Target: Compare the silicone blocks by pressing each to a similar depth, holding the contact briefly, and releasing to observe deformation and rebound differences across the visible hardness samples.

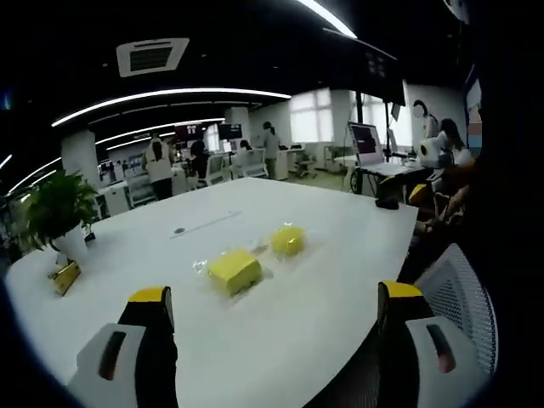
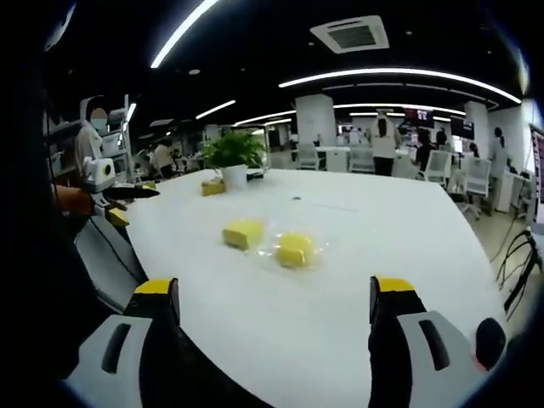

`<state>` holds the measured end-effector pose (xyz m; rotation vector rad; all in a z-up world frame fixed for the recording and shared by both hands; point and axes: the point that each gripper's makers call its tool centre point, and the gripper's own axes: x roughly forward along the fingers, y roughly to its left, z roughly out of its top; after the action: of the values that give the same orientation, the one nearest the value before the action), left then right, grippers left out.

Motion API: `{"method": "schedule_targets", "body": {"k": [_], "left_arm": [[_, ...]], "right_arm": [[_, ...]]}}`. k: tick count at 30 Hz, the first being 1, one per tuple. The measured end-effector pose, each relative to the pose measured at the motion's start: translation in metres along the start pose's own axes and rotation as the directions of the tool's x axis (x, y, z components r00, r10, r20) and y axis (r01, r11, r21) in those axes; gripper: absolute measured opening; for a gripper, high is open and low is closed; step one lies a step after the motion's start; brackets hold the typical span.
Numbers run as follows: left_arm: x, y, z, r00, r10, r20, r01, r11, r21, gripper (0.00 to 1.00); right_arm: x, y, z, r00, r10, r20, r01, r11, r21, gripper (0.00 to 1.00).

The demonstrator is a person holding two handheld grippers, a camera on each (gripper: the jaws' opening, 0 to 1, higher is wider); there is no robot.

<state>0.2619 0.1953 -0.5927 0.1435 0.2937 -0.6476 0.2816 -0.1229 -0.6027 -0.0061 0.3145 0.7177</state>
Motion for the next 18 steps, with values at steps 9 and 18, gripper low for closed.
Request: {"method": "schedule_targets", "body": {"k": [9, 18], "left_arm": [[-0.004, -0.006, -0.017, 0.998, 0.001, -0.063, -0.001, 1.000, -0.001, 0.99], [-0.003, -0.007, -0.013, 0.999, 0.002, -0.055, -0.003, 1.000, -0.017, 0.99]], "right_arm": [[-0.003, 0.010, -0.008, 1.000, 0.018, -0.022, -0.018, 1.000, -0.008, 0.90], [-0.008, 0.006, 0.003, 0.997, 0.002, 0.072, -0.005, 0.999, 0.037, 0.96]]}}
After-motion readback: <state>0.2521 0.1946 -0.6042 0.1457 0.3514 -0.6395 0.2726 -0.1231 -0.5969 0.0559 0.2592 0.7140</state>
